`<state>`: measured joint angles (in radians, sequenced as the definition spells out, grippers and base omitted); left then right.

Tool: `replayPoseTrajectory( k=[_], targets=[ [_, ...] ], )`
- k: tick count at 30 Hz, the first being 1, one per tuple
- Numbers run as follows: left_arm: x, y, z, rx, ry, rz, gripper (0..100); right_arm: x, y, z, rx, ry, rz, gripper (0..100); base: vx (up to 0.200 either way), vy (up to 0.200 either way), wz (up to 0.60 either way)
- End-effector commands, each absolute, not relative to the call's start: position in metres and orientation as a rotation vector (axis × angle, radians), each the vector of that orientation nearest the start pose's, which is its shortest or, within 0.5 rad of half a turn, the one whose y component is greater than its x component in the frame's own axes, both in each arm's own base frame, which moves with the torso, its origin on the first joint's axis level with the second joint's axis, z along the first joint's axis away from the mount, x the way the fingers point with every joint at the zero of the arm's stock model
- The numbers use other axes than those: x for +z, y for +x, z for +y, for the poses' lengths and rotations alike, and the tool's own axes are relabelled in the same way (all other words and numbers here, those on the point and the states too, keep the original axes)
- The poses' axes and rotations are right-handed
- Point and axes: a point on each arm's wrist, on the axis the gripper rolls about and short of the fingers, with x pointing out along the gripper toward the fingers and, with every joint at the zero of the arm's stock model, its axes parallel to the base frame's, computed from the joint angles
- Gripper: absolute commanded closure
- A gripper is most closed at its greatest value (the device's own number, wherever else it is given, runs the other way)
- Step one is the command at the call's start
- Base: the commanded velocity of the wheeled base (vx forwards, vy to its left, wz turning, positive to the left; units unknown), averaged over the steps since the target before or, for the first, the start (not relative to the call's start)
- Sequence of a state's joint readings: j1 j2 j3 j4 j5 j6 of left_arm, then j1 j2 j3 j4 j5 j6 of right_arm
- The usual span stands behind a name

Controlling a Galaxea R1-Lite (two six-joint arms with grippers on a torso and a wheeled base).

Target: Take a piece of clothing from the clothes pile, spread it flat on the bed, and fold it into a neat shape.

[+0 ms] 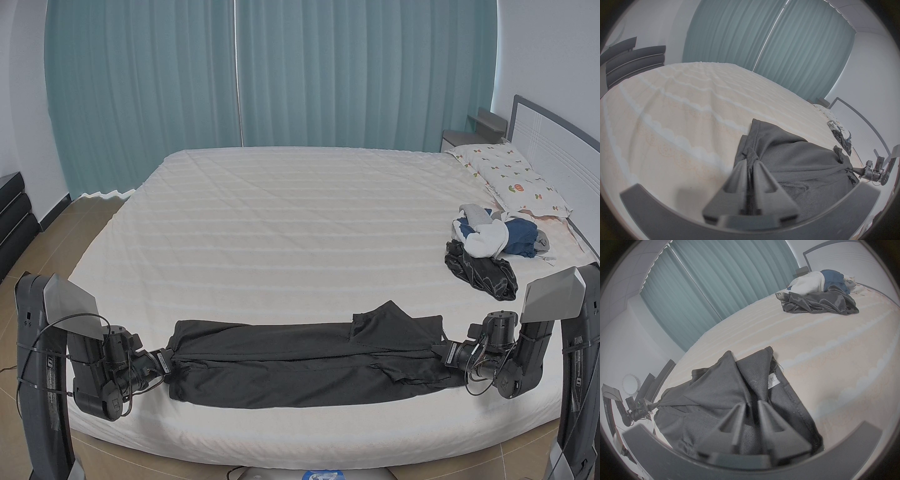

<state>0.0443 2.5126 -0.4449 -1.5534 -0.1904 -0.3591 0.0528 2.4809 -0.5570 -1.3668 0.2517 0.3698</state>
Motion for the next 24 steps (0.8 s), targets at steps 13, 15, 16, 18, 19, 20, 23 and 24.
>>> replayPoseTrajectory(
  k=[13,15,16,18,19,20,23,24],
  targets=[
    [0.0,0.308,0.022,0.064,-0.599,0.342,0,-0.004,0.332,0.001,0.166,0.458,0.398,0,0.0,0.0,0.0],
    [0.006,0.309,0.022,0.065,-0.642,0.317,0,-0.001,0.333,0.002,0.169,0.475,0.393,0,0.0,0.0,0.0],
    [0.014,0.317,0.022,0.063,-0.717,0.279,0,0.001,0.337,0.01,0.186,0.525,0.392,0,0.0,0.0,0.0],
    [0.015,0.326,0.022,0.064,-0.741,0.276,0,0.002,0.344,0.023,0.217,0.566,0.39,0,0.0,0.0,0.0],
    [0.013,0.333,0.022,0.066,-0.749,0.286,0,-0.001,0.35,0.028,0.224,0.601,0.401,0,0.0,0.0,0.0],
    [0.01,0.34,0.023,0.068,-0.755,0.3,0,-0.006,0.355,0.031,0.223,0.635,0.413,0,0.0,0.0,0.0],
    [0.005,0.361,0.022,0.078,-0.812,0.323,0,-0.023,0.369,0.034,0.199,0.736,0.447,0,0.0,0.0,0.0],
    [0.005,0.368,0.023,0.086,-0.838,0.33,0,-0.029,0.373,0.032,0.188,0.764,0.452,0,0.0,0.0,0.0]
  ],
)
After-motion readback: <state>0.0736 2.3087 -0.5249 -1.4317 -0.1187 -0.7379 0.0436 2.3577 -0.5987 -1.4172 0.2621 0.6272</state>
